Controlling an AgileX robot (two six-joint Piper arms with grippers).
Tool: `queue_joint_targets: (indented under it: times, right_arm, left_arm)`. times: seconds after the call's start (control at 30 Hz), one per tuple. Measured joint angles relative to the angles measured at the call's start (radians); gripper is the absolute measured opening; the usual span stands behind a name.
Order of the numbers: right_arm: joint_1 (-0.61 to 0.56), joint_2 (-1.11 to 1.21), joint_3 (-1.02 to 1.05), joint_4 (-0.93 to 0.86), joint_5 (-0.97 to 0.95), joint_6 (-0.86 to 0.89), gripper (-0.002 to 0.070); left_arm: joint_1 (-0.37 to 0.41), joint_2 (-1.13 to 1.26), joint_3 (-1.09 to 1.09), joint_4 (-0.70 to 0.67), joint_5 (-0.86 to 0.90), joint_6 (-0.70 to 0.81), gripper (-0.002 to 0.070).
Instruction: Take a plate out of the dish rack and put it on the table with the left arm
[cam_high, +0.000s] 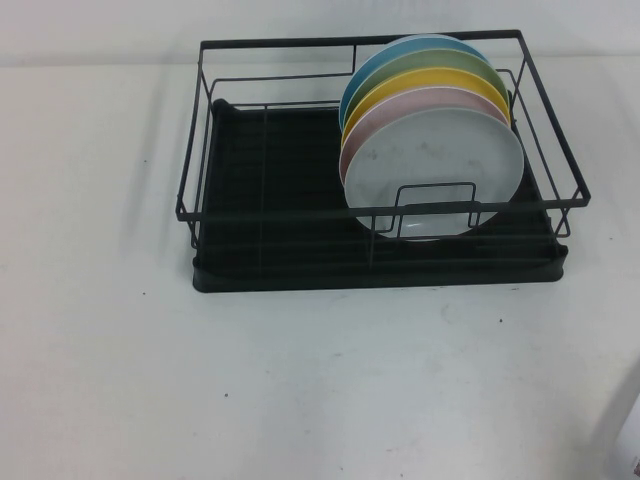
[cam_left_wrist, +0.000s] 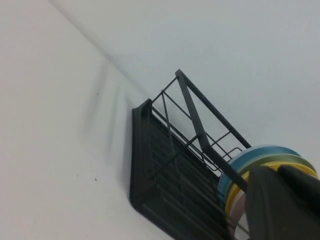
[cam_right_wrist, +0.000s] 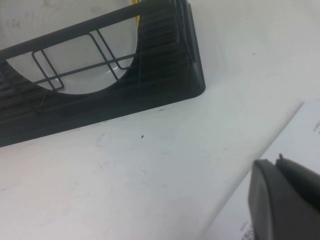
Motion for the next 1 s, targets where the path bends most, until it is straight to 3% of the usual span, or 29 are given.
queue_joint_targets:
  times: [0.07,0.17,0.37,0.63,0.8,1.0]
  right_arm:
    - [0.0,0.0,0.0,0.0,0.0,0.0,-0.0018]
    - [0.0,0.0,0.0,0.0,0.0,0.0,-0.0018]
    - [0.0,0.0,0.0,0.0,0.0,0.0,-0.0018]
    - [0.0,0.0,0.0,0.0,0.0,0.0,-0.0018]
    - [0.0,0.0,0.0,0.0,0.0,0.0,-0.0018]
    - [0.0,0.0,0.0,0.0,0.0,0.0,-0.0018]
  left_arm:
    - [0.0,0.0,-0.014,0.009,0.046,0.012,-0.0003]
    - [0.0,0.048,-0.138,0.07,0.263,0.09,-0.0003]
    - [0.0,0.399,-0.619,0.151,0.721,0.447,-0.0003]
    - [0.0,0.973,-1.301,-0.016,1.127,0.96,-0.0003]
    - [-0.04,1.254,-1.547,-0.128,1.184,1.21,-0.0003]
    - [-0.172,1.514,-1.698,-0.111,1.19,1.276,-0.0003]
